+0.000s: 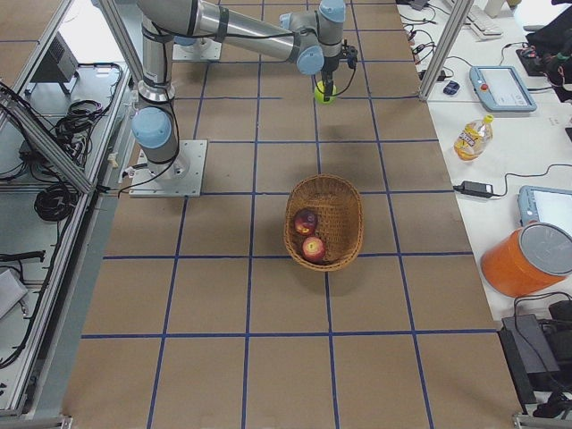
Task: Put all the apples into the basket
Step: 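Lift the green apple over the basket and open right gripper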
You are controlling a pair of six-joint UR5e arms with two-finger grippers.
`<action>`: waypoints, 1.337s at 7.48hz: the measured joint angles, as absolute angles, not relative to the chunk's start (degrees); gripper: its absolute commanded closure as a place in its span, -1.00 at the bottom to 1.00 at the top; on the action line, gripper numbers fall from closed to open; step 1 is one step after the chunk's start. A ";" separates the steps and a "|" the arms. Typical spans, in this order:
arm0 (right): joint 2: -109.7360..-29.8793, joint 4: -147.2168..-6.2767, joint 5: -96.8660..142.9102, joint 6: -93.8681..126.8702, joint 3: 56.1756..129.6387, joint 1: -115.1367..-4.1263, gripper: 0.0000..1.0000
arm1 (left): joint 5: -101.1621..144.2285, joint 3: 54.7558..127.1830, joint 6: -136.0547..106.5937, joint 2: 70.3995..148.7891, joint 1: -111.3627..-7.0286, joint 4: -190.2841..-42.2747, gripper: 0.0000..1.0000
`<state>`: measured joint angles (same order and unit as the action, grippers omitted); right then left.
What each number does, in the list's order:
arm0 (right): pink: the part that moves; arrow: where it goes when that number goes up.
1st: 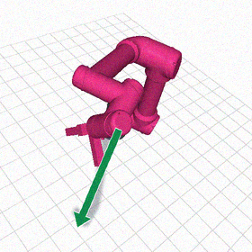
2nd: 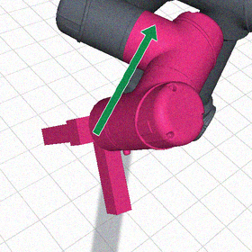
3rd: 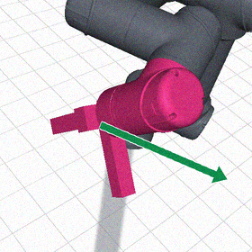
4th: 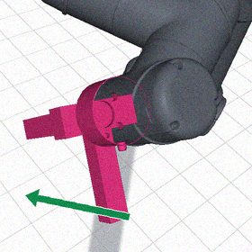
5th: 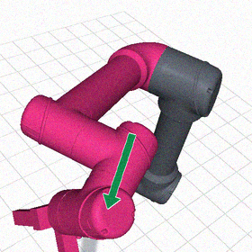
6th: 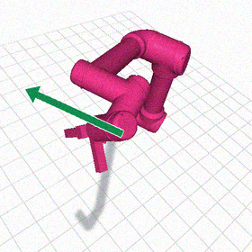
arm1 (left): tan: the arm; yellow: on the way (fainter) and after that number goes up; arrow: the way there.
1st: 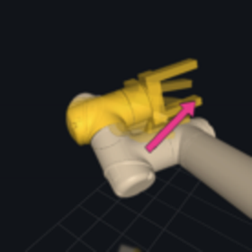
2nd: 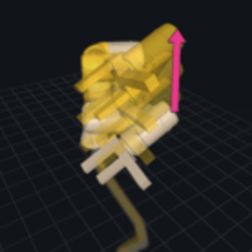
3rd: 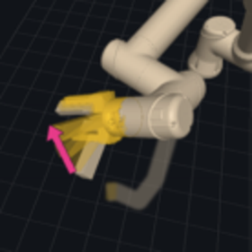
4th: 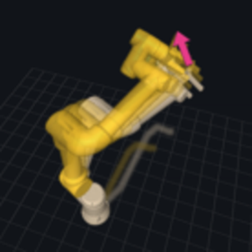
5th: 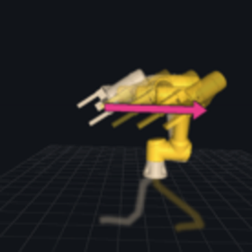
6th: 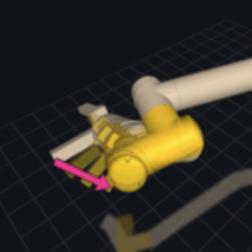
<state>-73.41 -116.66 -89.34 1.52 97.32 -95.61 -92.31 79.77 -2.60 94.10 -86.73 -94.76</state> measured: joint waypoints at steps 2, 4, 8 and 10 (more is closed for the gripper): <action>-78.12 -116.90 -89.33 -19.41 103.33 -80.95 -0.29 | -89.82 79.64 -1.89 94.30 -87.08 -94.55 -1.00; -77.41 -119.60 -89.34 -37.25 105.55 -66.85 -0.30 | -89.79 79.67 0.49 94.09 -87.24 -94.42 -1.00; -74.69 -124.18 -88.65 -44.74 107.33 -56.36 -1.00 | -89.99 79.72 1.21 94.19 -87.27 -94.37 -1.00; -75.63 -122.31 -88.71 -44.73 107.14 -56.34 -1.00 | -89.98 79.65 1.30 94.31 -87.27 -94.37 -1.00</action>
<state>-75.63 -122.31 -88.71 -44.73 107.14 -56.34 -89.98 79.65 1.30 94.31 -87.27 -94.37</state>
